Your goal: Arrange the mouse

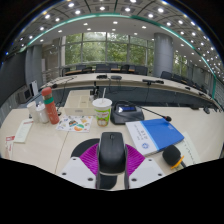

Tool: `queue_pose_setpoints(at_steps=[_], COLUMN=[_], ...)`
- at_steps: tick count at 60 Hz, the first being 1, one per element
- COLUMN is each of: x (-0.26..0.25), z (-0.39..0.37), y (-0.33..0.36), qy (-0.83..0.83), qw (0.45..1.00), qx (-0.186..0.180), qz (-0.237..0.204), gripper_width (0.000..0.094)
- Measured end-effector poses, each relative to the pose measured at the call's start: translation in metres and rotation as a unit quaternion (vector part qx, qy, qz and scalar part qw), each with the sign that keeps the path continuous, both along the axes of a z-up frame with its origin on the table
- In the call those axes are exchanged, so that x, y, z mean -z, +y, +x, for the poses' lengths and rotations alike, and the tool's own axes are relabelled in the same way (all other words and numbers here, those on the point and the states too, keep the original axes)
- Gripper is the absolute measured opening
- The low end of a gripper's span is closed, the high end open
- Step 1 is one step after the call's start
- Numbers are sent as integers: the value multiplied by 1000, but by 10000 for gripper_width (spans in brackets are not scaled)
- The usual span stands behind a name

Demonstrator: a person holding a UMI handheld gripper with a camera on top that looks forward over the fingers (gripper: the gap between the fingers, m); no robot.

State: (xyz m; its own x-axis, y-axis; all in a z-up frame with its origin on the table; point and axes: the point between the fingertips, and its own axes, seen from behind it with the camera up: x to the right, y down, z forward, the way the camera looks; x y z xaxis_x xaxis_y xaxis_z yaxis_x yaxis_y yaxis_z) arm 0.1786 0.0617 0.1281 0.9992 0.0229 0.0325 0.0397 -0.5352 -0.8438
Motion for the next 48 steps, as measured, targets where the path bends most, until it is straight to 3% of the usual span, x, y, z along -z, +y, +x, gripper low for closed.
queue_pose_setpoints(at_steps=[18,27,31,36,39,48], x=[117,140,137,117,100,40], z=[-52,-54,-55,-49,-46,-42], y=[43,42,40,29,20,-32], qy=[-9,13,22,17,7,-10], qw=[996,992,992,993,994,996], qx=[-16,-7,-8,-8,-6,-6], qz=[-92,-122,-124,-113,-107,-83], gripper_width=[329,444,526,874,826,854])
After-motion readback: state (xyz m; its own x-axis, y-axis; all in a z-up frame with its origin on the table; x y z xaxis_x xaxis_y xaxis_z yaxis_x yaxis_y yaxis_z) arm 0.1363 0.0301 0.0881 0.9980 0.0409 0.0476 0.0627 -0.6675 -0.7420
